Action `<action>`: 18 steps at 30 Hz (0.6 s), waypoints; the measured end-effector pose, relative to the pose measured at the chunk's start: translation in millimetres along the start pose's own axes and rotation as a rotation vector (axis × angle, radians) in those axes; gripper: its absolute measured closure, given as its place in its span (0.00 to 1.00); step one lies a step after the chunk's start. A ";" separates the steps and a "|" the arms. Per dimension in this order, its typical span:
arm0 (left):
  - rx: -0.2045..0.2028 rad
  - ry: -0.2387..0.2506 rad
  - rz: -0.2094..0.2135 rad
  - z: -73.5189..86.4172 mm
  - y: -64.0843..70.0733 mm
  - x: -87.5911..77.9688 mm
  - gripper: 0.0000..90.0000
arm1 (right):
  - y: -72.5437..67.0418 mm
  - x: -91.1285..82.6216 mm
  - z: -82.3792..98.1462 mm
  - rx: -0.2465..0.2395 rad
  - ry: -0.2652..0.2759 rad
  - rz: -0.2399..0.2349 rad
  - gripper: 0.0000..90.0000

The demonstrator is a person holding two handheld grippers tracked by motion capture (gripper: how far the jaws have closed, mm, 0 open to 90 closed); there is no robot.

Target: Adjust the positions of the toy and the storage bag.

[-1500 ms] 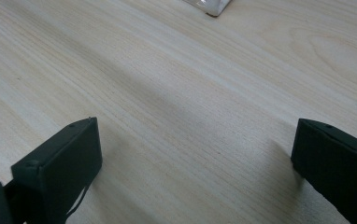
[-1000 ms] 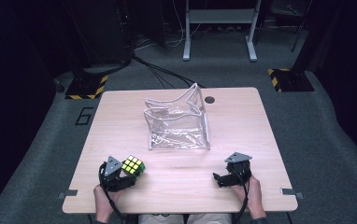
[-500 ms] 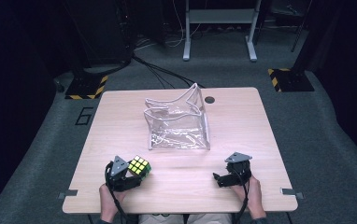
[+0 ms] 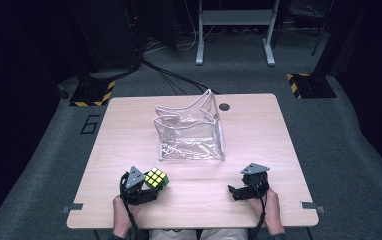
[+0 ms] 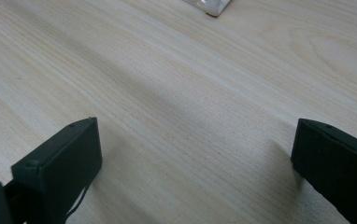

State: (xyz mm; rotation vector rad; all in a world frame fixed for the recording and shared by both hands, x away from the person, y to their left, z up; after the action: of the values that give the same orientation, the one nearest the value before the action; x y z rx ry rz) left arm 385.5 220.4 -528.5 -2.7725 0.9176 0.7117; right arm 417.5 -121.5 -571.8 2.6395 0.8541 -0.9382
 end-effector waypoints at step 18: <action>0.041 -0.008 0.050 -6.0 22.7 15.5 0.38 | 0.0 0.0 0.0 -0.001 -0.001 0.000 0.01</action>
State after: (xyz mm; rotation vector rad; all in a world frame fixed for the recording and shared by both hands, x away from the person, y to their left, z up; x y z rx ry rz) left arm 385.3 192.3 -530.2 -2.7183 0.9918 0.7023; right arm 417.5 -121.6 -571.8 2.6385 0.8539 -0.9385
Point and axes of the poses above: each handheld gripper's, and its own axes: x roughly forward along the jaws, z roughly out of its underside, y roughly to its right, the point moved 6 cm from there along x, roughly forward along the jaws, and after that the axes turned 5 degrees about y, right-handed, at the moved point
